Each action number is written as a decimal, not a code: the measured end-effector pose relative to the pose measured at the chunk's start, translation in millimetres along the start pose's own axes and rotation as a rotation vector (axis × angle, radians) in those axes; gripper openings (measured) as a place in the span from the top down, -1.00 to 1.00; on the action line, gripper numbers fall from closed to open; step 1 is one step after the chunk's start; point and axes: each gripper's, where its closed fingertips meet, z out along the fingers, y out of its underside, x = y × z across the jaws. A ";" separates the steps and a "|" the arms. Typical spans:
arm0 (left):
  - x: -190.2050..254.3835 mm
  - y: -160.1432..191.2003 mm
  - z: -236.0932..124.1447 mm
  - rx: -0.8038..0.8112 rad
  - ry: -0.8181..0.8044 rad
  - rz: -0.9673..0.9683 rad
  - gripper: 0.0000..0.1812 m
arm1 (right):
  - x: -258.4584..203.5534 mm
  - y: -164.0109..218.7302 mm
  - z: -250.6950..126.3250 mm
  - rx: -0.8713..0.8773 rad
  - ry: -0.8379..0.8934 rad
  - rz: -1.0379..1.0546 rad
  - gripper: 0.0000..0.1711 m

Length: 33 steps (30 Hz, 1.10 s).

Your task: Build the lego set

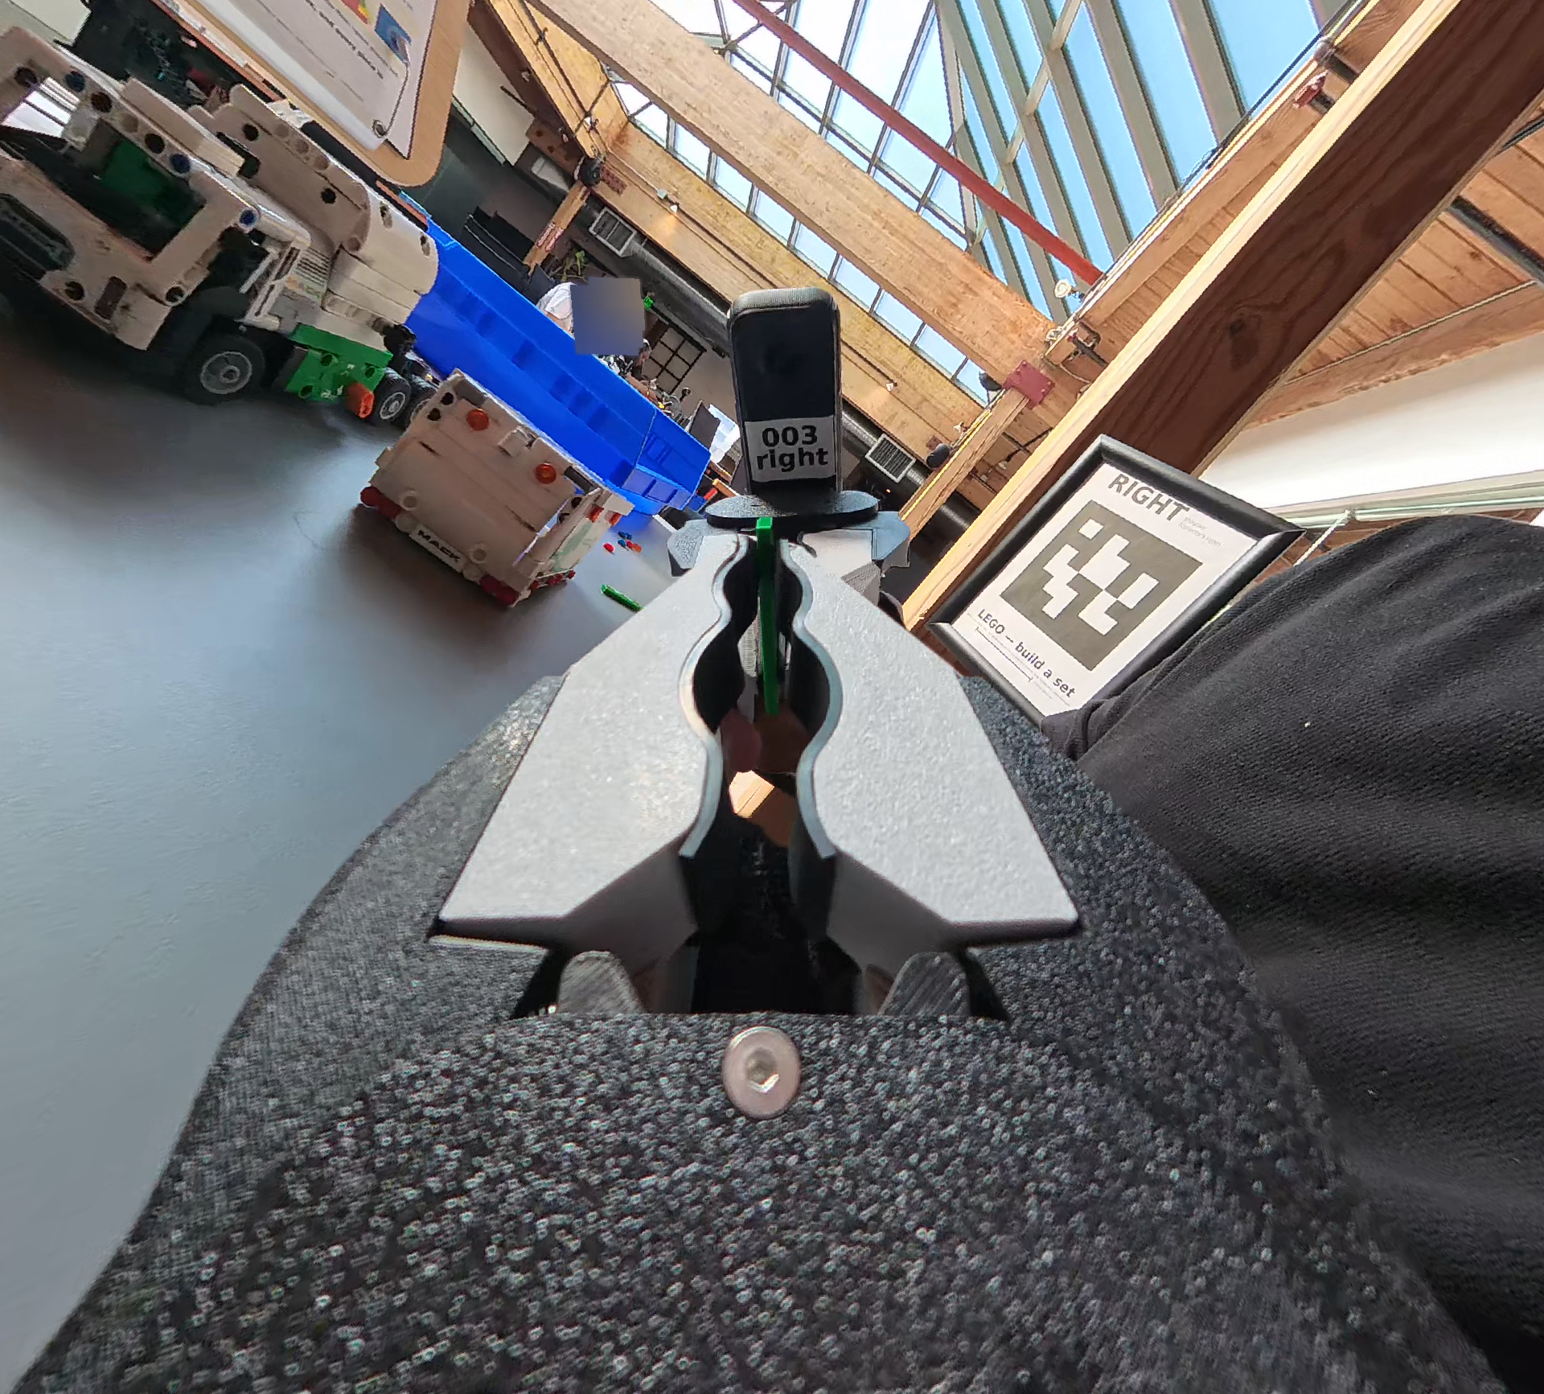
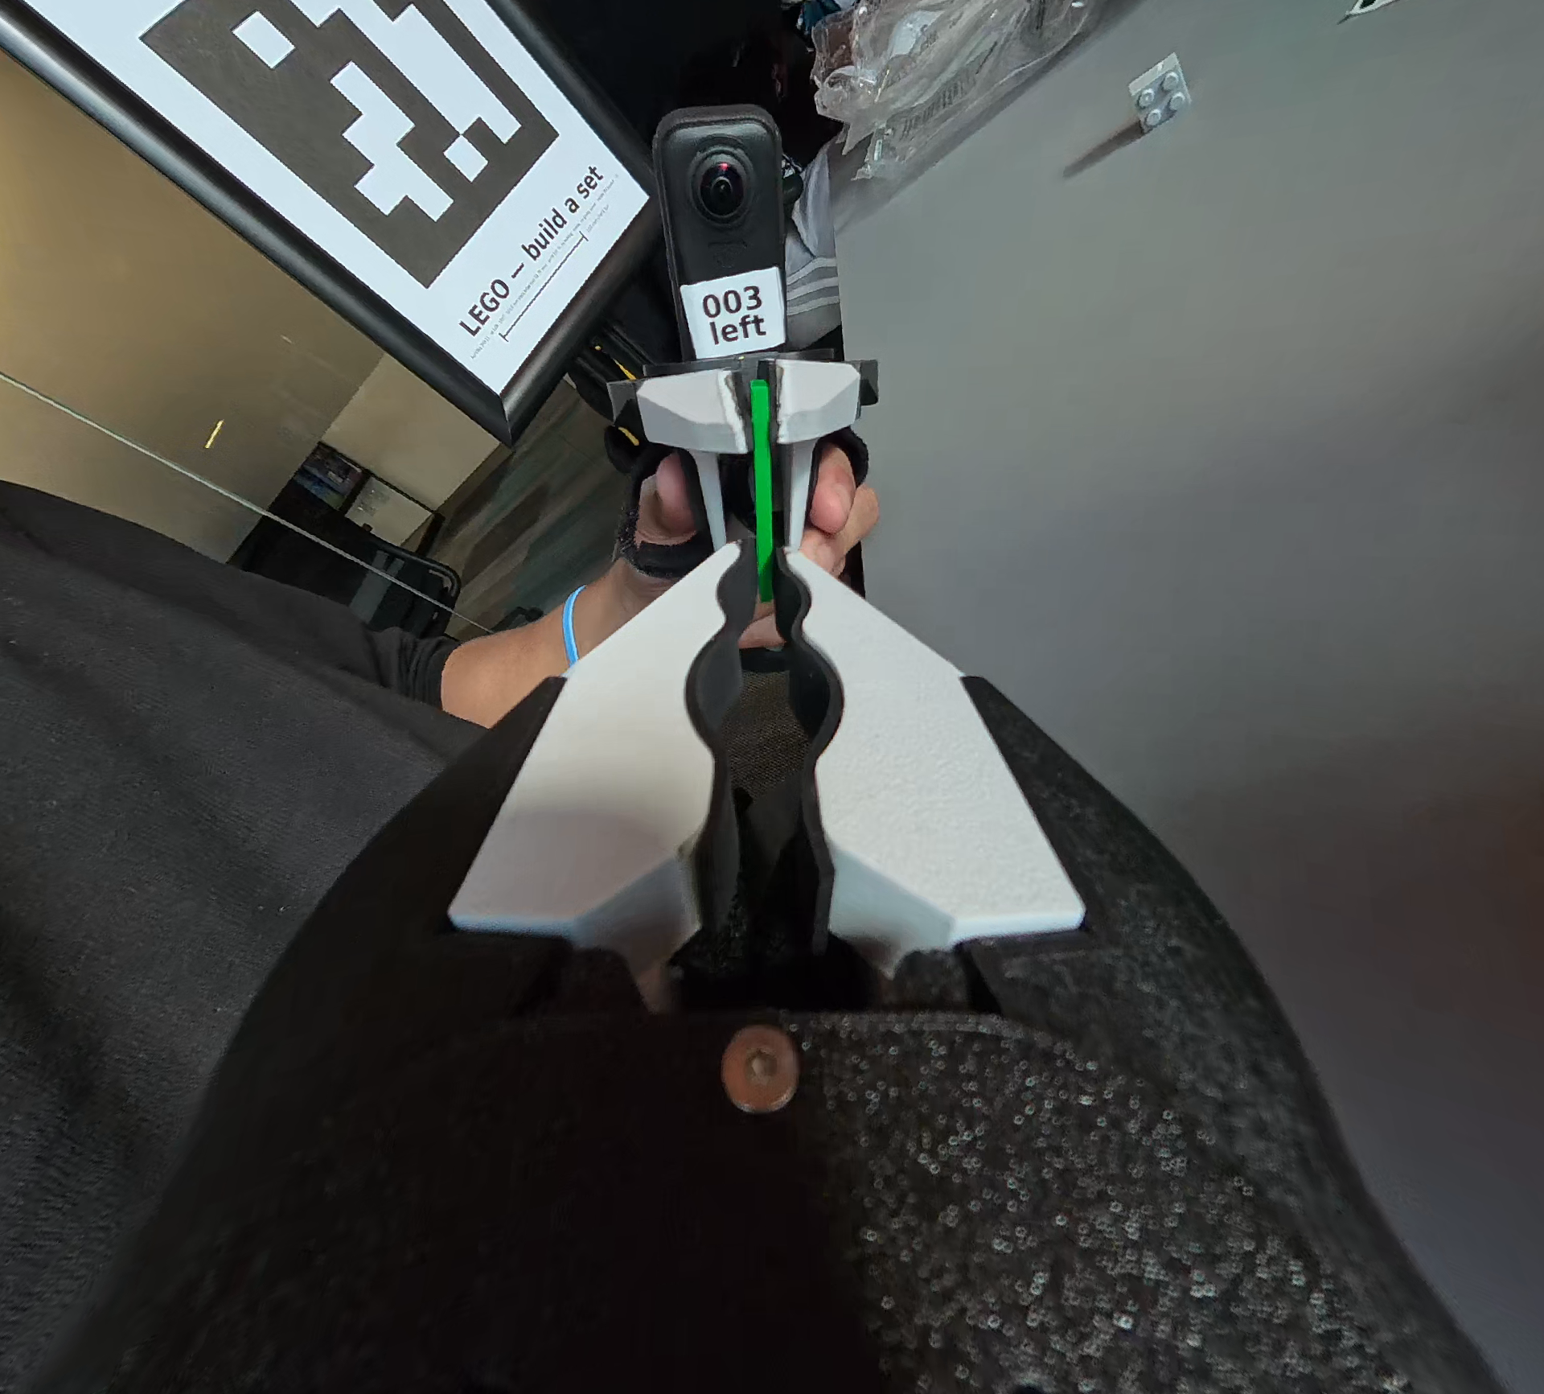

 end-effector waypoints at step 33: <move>14.5 -26.2 -6.4 0.201 0.115 -0.100 0.99 | -11.8 -20.4 3.0 0.177 0.001 -0.049 0.88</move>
